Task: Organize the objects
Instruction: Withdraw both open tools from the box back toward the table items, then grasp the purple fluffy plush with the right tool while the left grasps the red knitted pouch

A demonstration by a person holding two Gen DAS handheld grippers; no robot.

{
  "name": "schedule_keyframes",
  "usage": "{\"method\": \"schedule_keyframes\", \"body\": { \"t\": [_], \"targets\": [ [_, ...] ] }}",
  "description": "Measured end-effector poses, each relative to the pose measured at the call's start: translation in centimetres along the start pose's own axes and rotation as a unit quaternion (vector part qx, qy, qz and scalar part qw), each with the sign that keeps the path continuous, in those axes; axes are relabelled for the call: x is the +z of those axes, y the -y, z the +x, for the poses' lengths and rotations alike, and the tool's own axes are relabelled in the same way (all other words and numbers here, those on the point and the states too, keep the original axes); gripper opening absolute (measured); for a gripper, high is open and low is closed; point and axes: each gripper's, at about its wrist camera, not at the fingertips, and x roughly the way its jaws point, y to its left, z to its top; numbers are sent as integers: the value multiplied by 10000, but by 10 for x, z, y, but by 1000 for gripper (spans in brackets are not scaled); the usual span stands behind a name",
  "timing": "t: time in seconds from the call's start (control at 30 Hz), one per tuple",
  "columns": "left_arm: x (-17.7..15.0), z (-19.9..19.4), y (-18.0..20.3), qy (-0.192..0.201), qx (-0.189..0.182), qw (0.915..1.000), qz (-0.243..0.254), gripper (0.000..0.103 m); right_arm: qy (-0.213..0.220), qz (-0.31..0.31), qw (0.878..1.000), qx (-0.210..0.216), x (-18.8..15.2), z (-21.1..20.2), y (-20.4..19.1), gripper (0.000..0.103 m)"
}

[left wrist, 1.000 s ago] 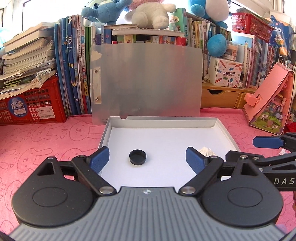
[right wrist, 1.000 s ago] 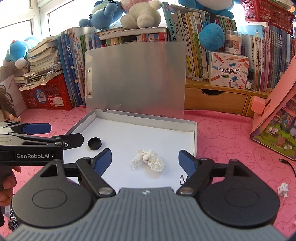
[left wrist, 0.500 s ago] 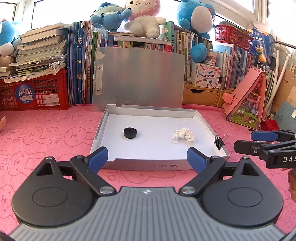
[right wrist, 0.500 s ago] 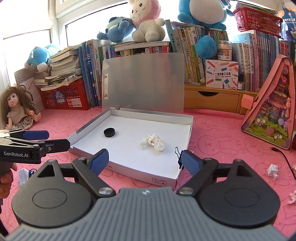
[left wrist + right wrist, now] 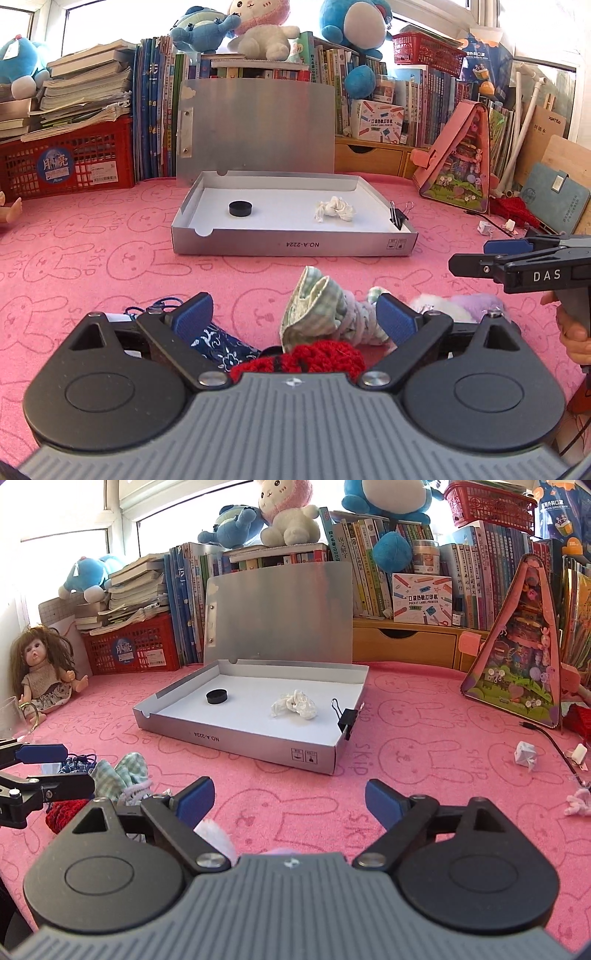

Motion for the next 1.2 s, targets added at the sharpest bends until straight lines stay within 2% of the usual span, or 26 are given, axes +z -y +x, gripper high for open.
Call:
{"method": "schedule_keyframes", "body": {
  "t": [0.5, 0.9, 1.2],
  "targets": [
    [-35, -3, 22, 112, 511, 9986, 85, 97, -97, 130, 9996, -234, -34, -7, 6, 94],
    [-44, 11, 23, -16, 671, 9977, -46, 97, -77, 235, 9992, -299, -47, -2, 6, 95],
    [-50, 14, 26, 29, 768, 9970, 15, 97, -59, 577, 9982, -136, -51, 0, 16, 97]
  ]
}}
